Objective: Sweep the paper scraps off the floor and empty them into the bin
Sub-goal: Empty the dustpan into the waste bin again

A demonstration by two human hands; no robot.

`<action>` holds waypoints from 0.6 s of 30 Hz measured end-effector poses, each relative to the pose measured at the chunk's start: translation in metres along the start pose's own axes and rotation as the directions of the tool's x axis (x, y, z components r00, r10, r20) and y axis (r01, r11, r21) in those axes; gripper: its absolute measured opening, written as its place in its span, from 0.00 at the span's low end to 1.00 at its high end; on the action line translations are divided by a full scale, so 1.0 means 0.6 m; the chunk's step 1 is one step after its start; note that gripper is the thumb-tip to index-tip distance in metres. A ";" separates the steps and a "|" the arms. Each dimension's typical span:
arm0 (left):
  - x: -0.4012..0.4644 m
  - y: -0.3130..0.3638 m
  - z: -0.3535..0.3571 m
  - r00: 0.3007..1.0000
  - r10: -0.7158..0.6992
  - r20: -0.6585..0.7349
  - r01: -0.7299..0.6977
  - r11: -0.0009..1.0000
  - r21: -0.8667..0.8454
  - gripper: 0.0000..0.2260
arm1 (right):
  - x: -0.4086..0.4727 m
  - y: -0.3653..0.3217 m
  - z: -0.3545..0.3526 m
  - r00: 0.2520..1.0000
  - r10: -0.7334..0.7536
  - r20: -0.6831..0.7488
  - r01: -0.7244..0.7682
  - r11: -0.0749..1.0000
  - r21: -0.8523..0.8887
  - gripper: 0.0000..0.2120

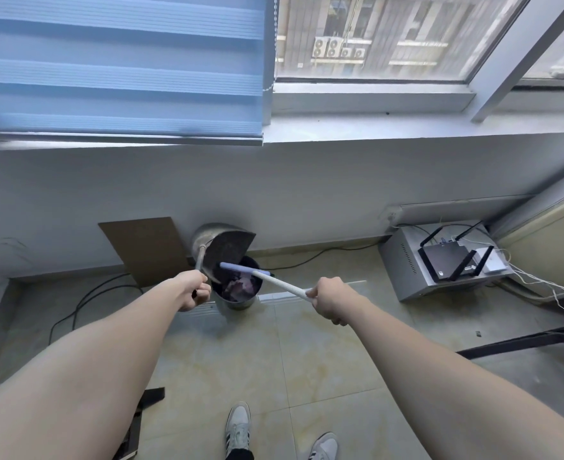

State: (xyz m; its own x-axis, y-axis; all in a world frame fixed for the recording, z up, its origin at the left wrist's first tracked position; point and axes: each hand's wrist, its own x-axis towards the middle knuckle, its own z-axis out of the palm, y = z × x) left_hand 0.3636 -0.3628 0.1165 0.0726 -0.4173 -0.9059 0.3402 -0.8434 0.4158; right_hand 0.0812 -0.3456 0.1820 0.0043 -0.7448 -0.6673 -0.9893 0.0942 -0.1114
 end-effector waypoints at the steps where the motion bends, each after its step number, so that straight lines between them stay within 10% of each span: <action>1: -0.002 0.002 0.000 1.000 -0.012 0.016 0.012 1.000 -0.011 0.12 | 0.001 -0.002 -0.002 1.000 -0.006 -0.002 0.006 1.000 0.019 0.21; 18: -0.003 0.011 -0.056 0.997 -0.026 0.071 0.041 0.973 -0.228 0.13 | 0.020 -0.053 0.021 0.994 -0.096 -0.058 0.083 0.979 -0.188 0.15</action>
State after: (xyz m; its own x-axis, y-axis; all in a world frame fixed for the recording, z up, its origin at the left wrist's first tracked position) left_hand 0.3971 -0.3564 0.1182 -0.0027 -0.4184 -0.9083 0.5480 -0.7604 0.3486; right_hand 0.1145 -0.3490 0.1683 0.0905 -0.7872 -0.6100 -0.9952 -0.0940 -0.0263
